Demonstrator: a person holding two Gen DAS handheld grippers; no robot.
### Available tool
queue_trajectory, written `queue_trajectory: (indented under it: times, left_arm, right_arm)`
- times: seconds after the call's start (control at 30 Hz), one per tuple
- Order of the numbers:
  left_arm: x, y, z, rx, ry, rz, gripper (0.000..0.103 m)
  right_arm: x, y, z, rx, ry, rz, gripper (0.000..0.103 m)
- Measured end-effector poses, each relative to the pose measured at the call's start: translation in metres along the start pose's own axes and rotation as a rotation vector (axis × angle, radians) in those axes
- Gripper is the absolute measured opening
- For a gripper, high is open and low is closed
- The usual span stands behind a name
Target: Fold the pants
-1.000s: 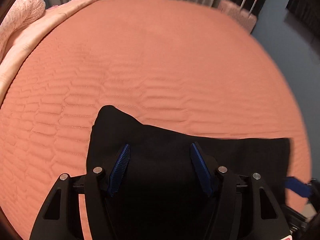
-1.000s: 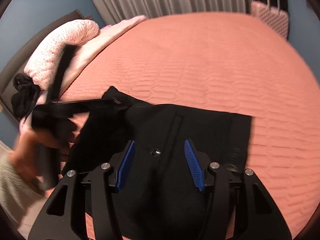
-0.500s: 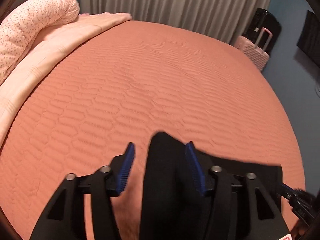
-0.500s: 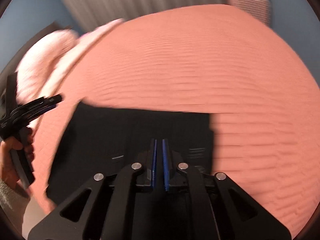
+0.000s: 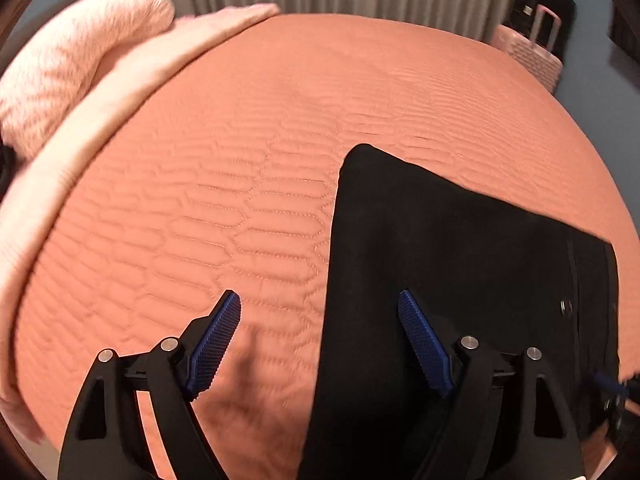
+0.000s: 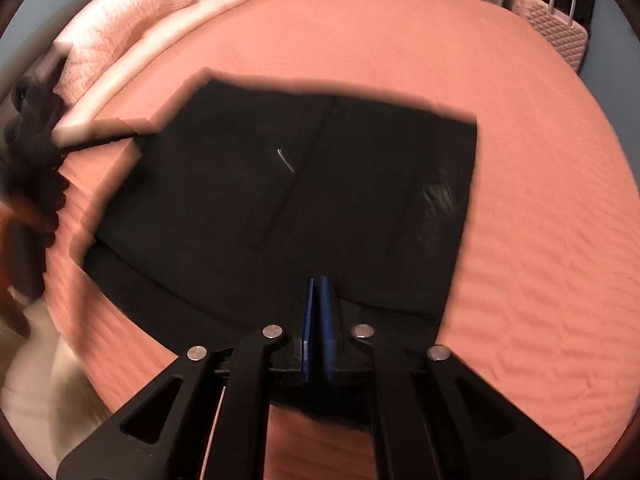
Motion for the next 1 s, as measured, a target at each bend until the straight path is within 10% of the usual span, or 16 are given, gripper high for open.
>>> queue_trajectory:
  times: [0.23,0.5,0.63,0.77,1.0]
  left_arm:
    - [-0.025,-0.075,0.001,0.023,-0.065,-0.054,0.08]
    - [-0.059,-0.06,0.018,0.002,-0.05,0.02,0.08]
    - [-0.021,-0.087,0.03,0.179,0.056,-0.043,0.084]
    - [-0.037,-0.082,-0.015,-0.03,0.065,-0.022,0.081]
    - [-0.034,-0.095,-0.05,0.017,0.15,-0.038,0.083]
  right_arm:
    - [-0.048,-0.021,0.026,0.057,-0.123,0.004,0.01]
    - [-0.043,-0.017,-0.011,0.029,-0.005,0.03,0.01]
    - [-0.029,-0.029,0.013,0.138,0.051,0.012,0.003]
    - [-0.071,-0.018,0.004,0.106,0.002,0.076,0.01]
    - [-0.065,-0.062,0.021,0.008,-0.075,-0.033,0.02]
Point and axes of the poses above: each gripper's, at about its wrist camera, not at the fingertips, and x roughly the way its jaws point, z to its right, y to its top, the point moved 10 cm from there along x, roughly the way its jaws point, and after that the axes turned 5 degrees about y, right-handed, at the moved point
